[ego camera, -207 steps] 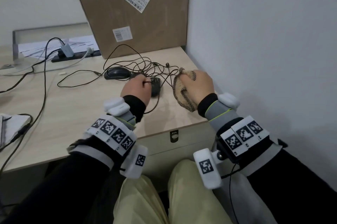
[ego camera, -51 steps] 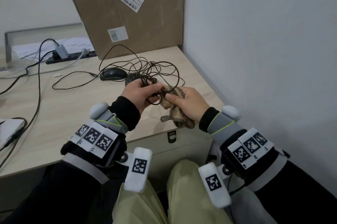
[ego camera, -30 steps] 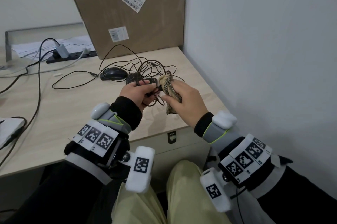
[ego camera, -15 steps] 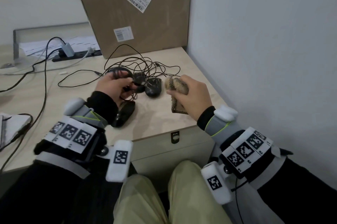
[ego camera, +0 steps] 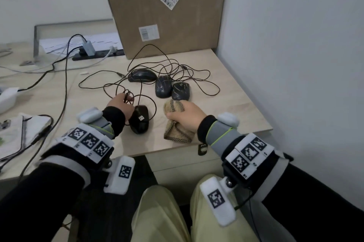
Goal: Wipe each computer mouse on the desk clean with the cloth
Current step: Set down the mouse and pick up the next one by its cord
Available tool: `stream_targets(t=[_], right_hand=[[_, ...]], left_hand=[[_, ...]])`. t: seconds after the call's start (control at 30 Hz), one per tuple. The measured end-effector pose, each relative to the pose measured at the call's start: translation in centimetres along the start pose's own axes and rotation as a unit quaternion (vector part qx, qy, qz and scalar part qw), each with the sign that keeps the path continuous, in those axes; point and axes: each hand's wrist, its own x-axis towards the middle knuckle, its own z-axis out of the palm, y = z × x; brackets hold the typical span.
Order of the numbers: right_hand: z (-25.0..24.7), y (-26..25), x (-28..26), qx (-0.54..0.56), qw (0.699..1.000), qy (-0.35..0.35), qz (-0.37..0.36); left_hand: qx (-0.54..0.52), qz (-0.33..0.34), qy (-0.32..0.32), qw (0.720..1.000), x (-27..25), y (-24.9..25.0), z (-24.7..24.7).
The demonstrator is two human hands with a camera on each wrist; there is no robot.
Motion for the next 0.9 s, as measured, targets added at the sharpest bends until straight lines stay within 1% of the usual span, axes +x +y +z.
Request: stream_targets(t=[0.13, 0.2, 0.27, 0.37, 0.47, 0.5, 0.57, 0.67, 0.73, 0.77, 0.83, 0.9], right_hand=[[2.6, -1.3, 1.1, -0.046, 0.998, -0.045, -0.018], [3.6, -1.9, 1.5, -0.067, 0.996, -0.06, -0.024], [4.5, -2.2, 2.0, -0.085, 0.994, -0.068, -0.024], [5.9, -2.9, 2.9, -0.101, 0.992, -0.066, -0.022], [7.5, -3.9, 4.3, -0.086, 0.993, -0.078, -0.019], [8.2, -4.3, 4.9, -0.091, 0.992, -0.083, -0.018], [9.9, -5.2, 6.0, -0.099, 0.99, -0.096, -0.015], [11.7, -6.1, 7.0, -0.063, 0.992, -0.106, -0.006], [12.1, -6.1, 7.2, -0.034, 0.994, -0.102, -0.001], [12.2, -6.1, 7.4, -0.027, 0.995, -0.099, -0.003], [12.1, -6.2, 7.5, -0.022, 0.996, -0.091, -0.011], [11.2, -5.9, 7.4, -0.023, 0.996, -0.081, -0.017]], left_hand=[[-0.037, -0.024, -0.046, 0.998, -0.1, -0.8, 0.7], [-0.074, -0.04, -0.072, 0.994, 0.2, -1.2, 0.9], [-0.086, -0.039, -0.086, 0.992, 0.2, -1.3, 0.6], [-0.111, -0.046, -0.084, 0.989, 0.7, -1.6, -0.1], [-0.169, -0.056, -0.072, 0.981, 1.7, -2.1, -1.3], [-0.167, -0.053, -0.063, 0.982, 2.2, -2.4, -1.8], [-0.123, -0.058, -0.041, 0.99, 3.1, -3.0, -3.4], [-0.107, -0.088, -0.01, 0.99, 5.0, -3.5, -5.3], [-0.067, -0.08, 0.026, 0.994, 5.8, -4.3, -6.0], [-0.085, -0.096, 0.042, 0.991, 5.9, -4.4, -6.5], [-0.046, -0.086, 0.1, 0.99, 6.4, -5.2, -7.3], [-0.022, -0.09, 0.112, 0.989, 6.7, -6.0, -7.3]])
